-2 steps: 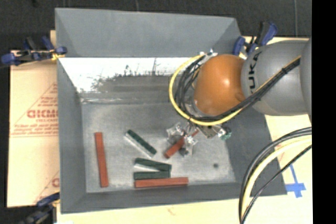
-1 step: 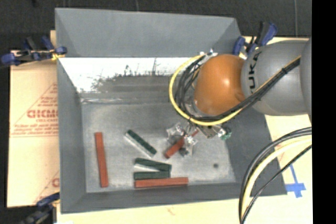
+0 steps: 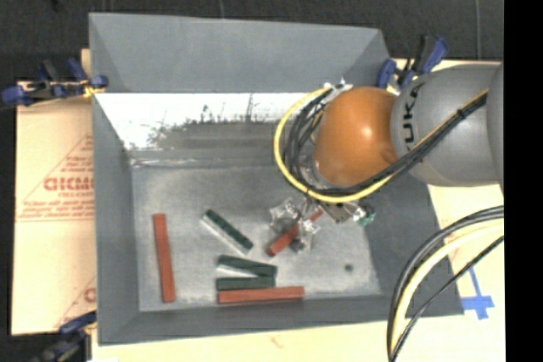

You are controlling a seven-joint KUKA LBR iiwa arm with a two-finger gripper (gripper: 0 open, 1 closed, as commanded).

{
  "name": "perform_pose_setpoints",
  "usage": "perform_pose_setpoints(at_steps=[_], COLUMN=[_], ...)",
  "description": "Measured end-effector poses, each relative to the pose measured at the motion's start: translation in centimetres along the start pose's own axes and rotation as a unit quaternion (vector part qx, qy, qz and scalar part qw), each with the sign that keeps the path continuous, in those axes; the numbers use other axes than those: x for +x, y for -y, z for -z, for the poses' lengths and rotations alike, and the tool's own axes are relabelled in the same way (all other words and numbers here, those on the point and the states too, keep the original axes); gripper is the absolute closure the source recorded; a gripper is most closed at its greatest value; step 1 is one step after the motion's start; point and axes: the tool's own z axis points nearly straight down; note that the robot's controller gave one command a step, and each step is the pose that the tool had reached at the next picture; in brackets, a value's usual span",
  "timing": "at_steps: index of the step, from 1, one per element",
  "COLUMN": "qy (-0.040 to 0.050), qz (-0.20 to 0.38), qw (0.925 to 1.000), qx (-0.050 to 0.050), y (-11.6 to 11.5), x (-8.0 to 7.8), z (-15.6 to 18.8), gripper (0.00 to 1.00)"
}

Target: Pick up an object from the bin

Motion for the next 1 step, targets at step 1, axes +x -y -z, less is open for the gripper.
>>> perform_pose_setpoints(at_steps=[1], qy=[-0.0016], qz=[-0.001], qw=[1.0], qx=[-0.001], y=[-0.02], x=[0.07], z=[0.99], gripper=[1.0])
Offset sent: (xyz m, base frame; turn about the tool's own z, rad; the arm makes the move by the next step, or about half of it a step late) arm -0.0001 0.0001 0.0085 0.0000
